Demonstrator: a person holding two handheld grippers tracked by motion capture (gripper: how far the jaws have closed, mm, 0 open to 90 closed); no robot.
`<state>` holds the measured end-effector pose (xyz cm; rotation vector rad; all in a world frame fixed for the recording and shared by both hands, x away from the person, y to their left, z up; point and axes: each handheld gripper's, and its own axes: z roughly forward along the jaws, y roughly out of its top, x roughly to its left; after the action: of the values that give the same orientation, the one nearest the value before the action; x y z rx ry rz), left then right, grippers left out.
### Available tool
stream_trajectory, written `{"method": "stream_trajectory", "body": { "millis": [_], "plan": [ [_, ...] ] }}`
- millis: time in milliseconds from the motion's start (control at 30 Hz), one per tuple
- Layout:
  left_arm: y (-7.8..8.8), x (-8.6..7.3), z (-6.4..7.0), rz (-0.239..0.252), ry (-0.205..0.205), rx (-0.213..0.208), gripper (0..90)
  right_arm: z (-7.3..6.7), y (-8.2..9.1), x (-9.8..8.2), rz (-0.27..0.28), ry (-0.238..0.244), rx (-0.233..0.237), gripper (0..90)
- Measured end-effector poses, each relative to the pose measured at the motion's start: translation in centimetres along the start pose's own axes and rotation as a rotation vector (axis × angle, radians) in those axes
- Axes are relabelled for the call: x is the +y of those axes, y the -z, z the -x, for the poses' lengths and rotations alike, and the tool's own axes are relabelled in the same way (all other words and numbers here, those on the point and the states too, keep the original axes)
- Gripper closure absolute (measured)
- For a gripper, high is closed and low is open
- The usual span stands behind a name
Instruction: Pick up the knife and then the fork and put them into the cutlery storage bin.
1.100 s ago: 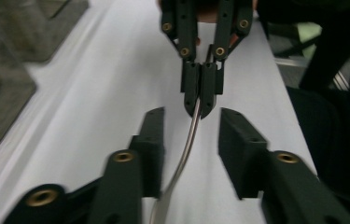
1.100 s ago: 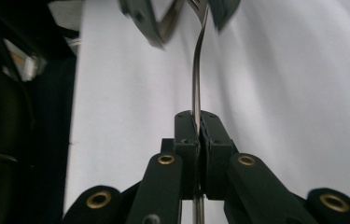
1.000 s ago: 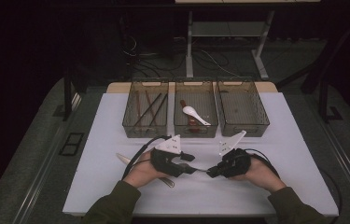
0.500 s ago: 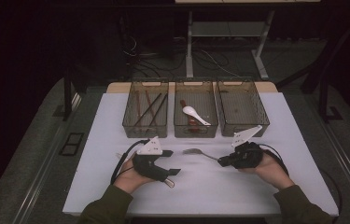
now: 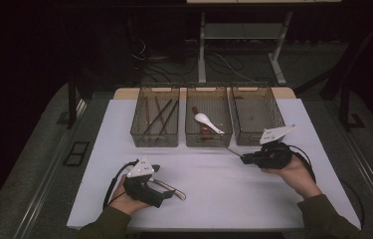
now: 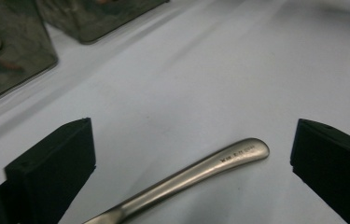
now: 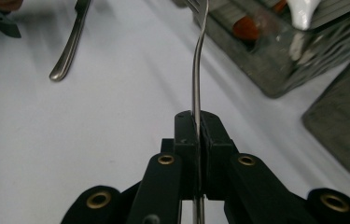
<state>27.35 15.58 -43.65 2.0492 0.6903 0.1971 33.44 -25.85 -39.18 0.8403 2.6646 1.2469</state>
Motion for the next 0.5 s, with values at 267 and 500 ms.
{"method": "stream_trajectory", "body": {
  "millis": [267,500],
  "plan": [
    [0.1,0.1,0.0,0.018,-0.001,0.007,0.0,1.5,1.6,0.6,0.062,-0.056,-0.051,86.7],
    [-0.1,0.2,0.2,0.0,-0.009,0.003,0.0,2.9,2.9,1.2,0.104,-0.096,-0.112,86.7]
  ]
}}
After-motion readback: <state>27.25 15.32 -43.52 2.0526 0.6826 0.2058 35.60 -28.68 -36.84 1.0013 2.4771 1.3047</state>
